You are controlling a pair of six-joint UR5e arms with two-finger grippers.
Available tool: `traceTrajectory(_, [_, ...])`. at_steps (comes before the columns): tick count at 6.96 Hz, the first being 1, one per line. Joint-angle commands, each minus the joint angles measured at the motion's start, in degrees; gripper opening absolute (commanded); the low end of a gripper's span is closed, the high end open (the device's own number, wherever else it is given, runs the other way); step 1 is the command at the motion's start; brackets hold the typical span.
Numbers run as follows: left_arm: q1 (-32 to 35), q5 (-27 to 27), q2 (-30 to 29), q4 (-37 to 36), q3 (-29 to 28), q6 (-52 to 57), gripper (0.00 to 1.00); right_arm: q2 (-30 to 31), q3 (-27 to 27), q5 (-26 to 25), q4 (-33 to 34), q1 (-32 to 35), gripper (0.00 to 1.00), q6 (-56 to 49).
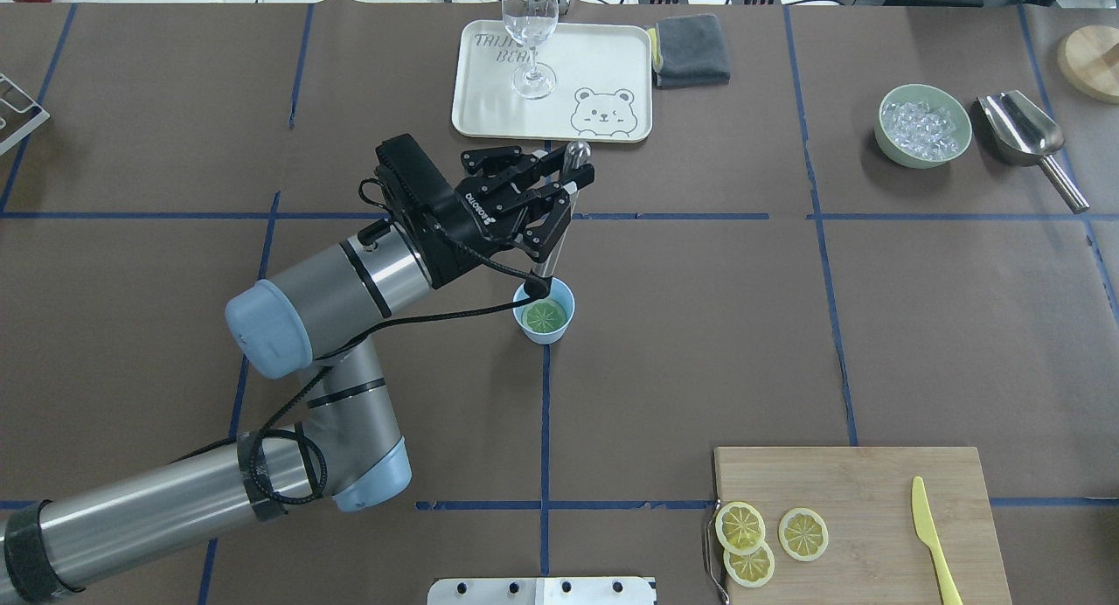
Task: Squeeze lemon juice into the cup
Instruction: 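Carry the muddler with the left gripper and lower it into the cup, then stir the cup contents with the muddler held in the left gripper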
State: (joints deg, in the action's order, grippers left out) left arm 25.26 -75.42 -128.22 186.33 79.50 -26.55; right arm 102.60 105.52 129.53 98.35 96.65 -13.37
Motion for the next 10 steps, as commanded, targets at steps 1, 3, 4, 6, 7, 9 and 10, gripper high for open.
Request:
traceTrajectory(1, [-1.5, 0.9, -0.8, 1.0, -1.9, 2.1, 0.0, 0.1, 0.0, 0.0, 0.1, 0.6, 1.0, -0.1])
traceTrajectory(3, [-1.6, 1.0, -1.4, 1.0, -5.5, 2.9, 0.0, 0.1, -0.7, 0.0, 0.1, 0.6, 1.0, -0.3])
traceTrajectory(4, [-2.9, 1.8, -1.4, 1.0, -6.7, 3.8, 0.0, 0.0, -1.7, 0.0, 0.0, 0.8, 1.0, -0.7])
traceTrajectory(6, [-5.0, 3.3, -1.2, 1.0, -8.3, 3.8, 0.0, 0.0, -1.9, 0.1, 0.0, 1.1, 1.0, -0.7])
traceTrajectory(7, [-5.3, 3.3, -1.3, 1.0, -8.2, 3.9, 0.0, 0.0, -2.0, 0.0, 0.0, 1.3, 1.0, -0.8])
traceTrajectory(9, [-5.2, 2.7, -1.7, 0.9, -6.7, 4.2, 0.0, 0.0, -2.1, 0.0, 0.0, 1.5, 1.0, -0.7])
traceTrajectory(10, [-4.4, 2.7, -1.7, 0.6, -4.3, 6.6, 0.0, 0.0, -2.1, 0.0, 0.0, 1.6, 1.0, -0.7])
